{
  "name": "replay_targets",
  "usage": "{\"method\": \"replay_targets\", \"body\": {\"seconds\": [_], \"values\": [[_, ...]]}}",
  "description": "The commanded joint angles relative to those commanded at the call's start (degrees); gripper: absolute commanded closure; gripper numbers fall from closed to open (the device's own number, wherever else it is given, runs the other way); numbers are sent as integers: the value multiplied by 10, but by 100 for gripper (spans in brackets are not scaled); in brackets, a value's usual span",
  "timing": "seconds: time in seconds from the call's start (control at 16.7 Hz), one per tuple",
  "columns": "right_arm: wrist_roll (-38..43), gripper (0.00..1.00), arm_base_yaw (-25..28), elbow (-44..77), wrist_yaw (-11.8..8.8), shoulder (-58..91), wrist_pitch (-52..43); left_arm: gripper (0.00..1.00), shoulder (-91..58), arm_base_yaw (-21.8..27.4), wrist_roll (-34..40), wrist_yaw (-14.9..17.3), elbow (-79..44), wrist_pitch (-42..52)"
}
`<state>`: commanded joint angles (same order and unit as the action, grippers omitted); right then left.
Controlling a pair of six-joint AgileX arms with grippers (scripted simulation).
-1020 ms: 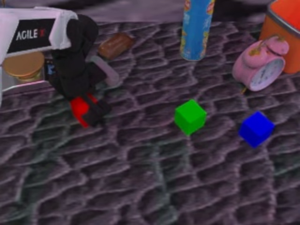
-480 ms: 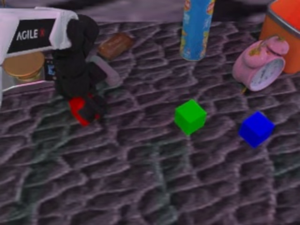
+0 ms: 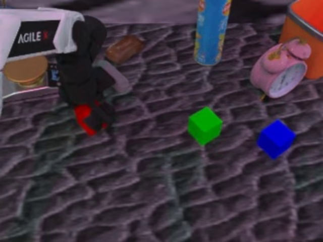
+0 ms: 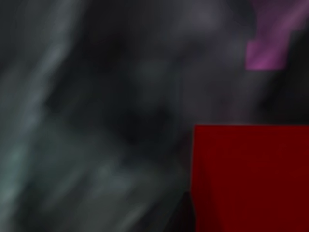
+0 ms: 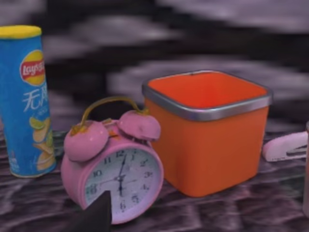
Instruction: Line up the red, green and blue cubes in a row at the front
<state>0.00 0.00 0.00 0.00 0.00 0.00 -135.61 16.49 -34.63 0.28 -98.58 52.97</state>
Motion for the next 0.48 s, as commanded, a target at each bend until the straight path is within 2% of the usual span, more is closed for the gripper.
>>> {"method": "replay_targets", "body": {"seconds": [0.24,0.48], "values": [[0,0,0,0,0,0,0,100,18,0,2,6,-10,18],[0,0,0,0,0,0,0,100,40,-7,4,7,-60,95]]}}
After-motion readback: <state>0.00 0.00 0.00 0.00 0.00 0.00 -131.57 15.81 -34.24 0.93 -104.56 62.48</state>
